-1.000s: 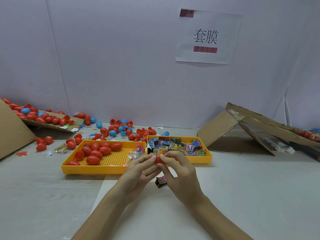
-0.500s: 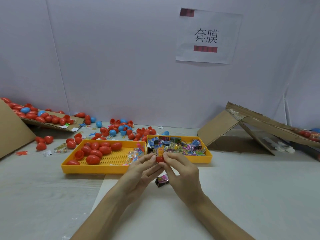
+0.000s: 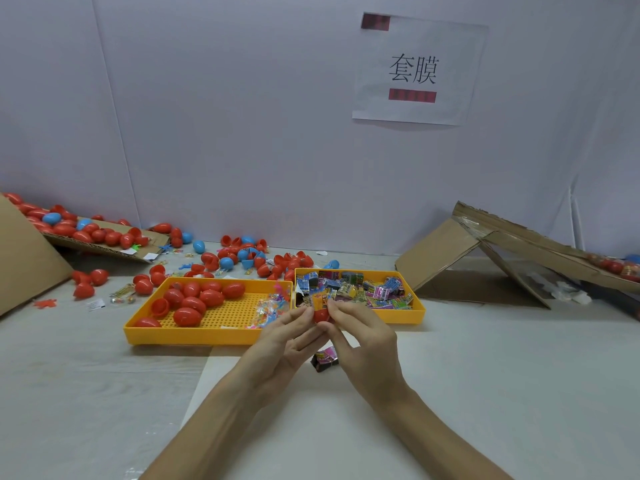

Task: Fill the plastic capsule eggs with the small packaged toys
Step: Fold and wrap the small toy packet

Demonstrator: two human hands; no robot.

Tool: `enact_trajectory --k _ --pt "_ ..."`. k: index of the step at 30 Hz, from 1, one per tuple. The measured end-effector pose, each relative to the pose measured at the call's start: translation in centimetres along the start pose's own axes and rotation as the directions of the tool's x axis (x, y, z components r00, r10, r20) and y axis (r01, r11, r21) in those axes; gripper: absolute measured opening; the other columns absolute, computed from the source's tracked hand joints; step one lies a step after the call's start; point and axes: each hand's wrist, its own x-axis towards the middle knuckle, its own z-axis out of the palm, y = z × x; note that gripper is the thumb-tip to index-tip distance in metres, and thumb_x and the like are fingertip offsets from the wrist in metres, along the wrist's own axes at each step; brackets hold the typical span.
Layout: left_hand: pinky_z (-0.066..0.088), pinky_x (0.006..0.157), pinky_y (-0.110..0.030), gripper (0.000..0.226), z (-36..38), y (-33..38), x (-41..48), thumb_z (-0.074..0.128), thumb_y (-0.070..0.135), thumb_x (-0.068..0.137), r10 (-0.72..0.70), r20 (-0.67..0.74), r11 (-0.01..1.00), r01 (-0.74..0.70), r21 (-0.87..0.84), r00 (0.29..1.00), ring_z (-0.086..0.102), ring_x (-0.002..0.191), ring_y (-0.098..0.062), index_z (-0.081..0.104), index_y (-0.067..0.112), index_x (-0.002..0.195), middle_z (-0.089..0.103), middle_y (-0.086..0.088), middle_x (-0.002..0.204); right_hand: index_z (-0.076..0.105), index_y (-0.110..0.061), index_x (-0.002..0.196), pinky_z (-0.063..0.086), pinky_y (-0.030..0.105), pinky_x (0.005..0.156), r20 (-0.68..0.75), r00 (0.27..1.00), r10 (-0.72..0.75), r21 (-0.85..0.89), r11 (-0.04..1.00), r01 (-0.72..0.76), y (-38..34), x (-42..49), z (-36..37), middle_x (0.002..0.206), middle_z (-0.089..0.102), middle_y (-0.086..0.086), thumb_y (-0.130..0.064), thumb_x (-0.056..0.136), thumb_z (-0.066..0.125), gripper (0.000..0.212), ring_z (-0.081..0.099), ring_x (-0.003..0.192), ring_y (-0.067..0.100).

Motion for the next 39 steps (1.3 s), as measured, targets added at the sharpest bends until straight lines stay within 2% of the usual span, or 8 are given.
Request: enact_trajectory --k 6,12,17,24,27,33,36,39 --pt "0.059 0.092 -0.035 0.039 0.1 0.0 -0.1 0.075 0.013 0.083 -0.024 0.02 0.999 0.024 -0.028 1.0 0.07 0.112 -0.028 0.065 0.001 0.119 0.069 -0.021 0.125 0.076 0.0 0.106 0.058 0.03 0.086 -0.007 1.0 -0.009 -0.019 1.0 0.009 0.1 0.0 -0.2 0.101 0.075 0.007 -0.02 0.089 0.071 0.027 0.069 0.096 0.018" --pt "0.06 0.088 -0.036 0.029 -0.1 0.2 -0.3 0.071 0.012 0.09 -0.027 0.065 0.998 0.031 -0.056 0.998 0.07 0.113 -0.029 0.073 0.0 0.116 0.069 -0.022 0.124 0.071 -0.006 0.121 0.051 0.022 0.097 0.061 0.986 0.157 0.111 0.98 -0.163 -0.8 0.6 -0.4 0.115 0.072 0.001 -0.028 0.088 0.073 0.04 0.065 0.111 0.011" --pt "0.058 0.094 -0.036 0.027 0.2 0.0 -0.3 0.069 0.028 0.094 -0.011 0.055 0.993 0.005 0.117 0.998 0.067 0.119 -0.026 0.076 0.011 0.113 0.069 -0.016 0.128 0.075 -0.004 0.111 0.055 0.03 0.089 0.036 0.996 0.078 0.026 0.997 -0.079 -0.1 0.3 -0.3 0.105 0.075 0.003 -0.025 0.084 0.075 0.034 0.067 0.101 0.015" --pt "0.057 0.096 -0.035 0.025 0.4 -0.4 -0.3 0.069 0.031 0.092 -0.013 0.04 0.982 0.005 0.187 0.999 0.07 0.113 -0.024 0.079 0.014 0.106 0.074 -0.012 0.114 0.078 -0.002 0.103 0.051 0.019 0.092 -0.009 1.0 0.018 -0.001 1.0 -0.018 0.6 0.0 -0.2 0.101 0.076 0.005 -0.028 0.088 0.069 0.031 0.066 0.098 0.013" --pt "0.058 0.096 -0.035 0.025 0.5 -0.4 -0.3 0.069 0.031 0.09 -0.007 0.02 0.984 0.003 0.177 1.0 0.068 0.117 -0.027 0.08 0.014 0.104 0.072 -0.016 0.12 0.078 -0.004 0.104 0.051 0.018 0.093 -0.009 0.998 0.066 0.029 0.997 -0.066 0.3 0.1 -0.3 0.102 0.076 0.004 -0.029 0.085 0.072 0.031 0.068 0.098 0.013" --pt "0.047 0.109 -0.045 0.041 0.7 -0.3 -0.5 0.063 0.034 0.096 0.003 0.077 0.991 -0.013 0.132 0.997 0.058 0.13 -0.029 0.068 0.003 0.123 0.061 -0.017 0.138 0.074 -0.006 0.117 0.052 0.022 0.094 0.046 0.986 0.161 0.122 0.979 -0.165 -0.4 0.6 -0.5 0.112 0.074 0.001 -0.025 0.085 0.076 0.038 0.068 0.107 0.013" --pt "0.051 0.103 -0.043 0.043 0.8 -0.5 -0.6 0.059 0.038 0.098 0.001 0.087 0.982 -0.018 0.188 0.996 0.061 0.127 -0.027 0.068 0.006 0.125 0.065 -0.017 0.133 0.076 -0.005 0.111 0.052 0.02 0.095 0.01 0.989 0.147 0.091 0.985 -0.147 -0.4 0.5 -0.6 0.108 0.075 0.002 -0.021 0.082 0.078 0.033 0.069 0.104 0.012" --pt "0.057 0.094 -0.035 0.035 1.0 -0.6 -0.7 0.056 0.04 0.098 -0.003 0.08 0.967 -0.018 0.256 0.997 0.065 0.122 -0.023 0.077 0.017 0.113 0.072 -0.011 0.121 0.077 -0.002 0.106 0.05 0.015 0.095 -0.014 0.993 0.117 0.049 0.992 -0.116 0.0 0.3 -0.5 0.103 0.076 0.006 -0.011 0.076 0.082 0.031 0.07 0.097 0.014"
